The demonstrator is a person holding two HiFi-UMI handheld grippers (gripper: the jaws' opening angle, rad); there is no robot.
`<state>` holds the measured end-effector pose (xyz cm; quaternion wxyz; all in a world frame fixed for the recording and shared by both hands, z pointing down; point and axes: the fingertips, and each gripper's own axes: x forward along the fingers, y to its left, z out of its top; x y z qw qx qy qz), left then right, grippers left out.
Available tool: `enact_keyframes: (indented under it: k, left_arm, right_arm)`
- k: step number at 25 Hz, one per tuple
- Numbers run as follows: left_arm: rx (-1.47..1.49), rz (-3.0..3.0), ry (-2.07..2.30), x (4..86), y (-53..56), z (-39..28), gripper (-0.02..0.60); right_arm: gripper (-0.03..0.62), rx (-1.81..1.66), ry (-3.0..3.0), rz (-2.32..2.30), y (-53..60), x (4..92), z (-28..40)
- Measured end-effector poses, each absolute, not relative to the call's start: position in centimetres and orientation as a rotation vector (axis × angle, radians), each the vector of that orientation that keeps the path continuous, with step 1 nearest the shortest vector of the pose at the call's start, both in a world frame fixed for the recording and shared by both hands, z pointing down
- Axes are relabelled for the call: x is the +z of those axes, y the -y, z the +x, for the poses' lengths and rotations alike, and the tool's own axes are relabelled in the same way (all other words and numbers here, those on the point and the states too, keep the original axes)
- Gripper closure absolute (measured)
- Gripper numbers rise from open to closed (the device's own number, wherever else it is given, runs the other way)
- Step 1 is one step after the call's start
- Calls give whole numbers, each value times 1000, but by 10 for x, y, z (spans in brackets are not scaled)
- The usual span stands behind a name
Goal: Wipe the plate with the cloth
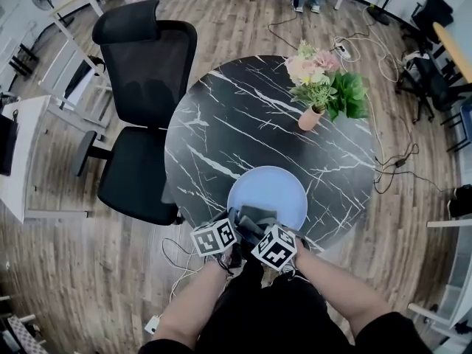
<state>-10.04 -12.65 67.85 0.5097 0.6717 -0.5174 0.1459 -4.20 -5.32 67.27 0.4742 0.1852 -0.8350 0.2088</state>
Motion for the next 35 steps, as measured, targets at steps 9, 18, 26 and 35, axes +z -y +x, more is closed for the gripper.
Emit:
enact_keyframes:
  k: [9,18,26,35]
  left_arm:
    - [369,1619,1257,678,127,-103,552]
    - [351,1627,1226,679,125,-98,552]
    - [376,1623,1245,677,126,-103,552]
    - [373,1629,1238,677,127,-103,552]
  right_arm:
    - [534,448,1971,451,65,679,-23]
    - [534,415,1903,609,111,679,21]
    - [534,346,1839,677,147,681,44]
    - [534,239,1782,772,179,681,58]
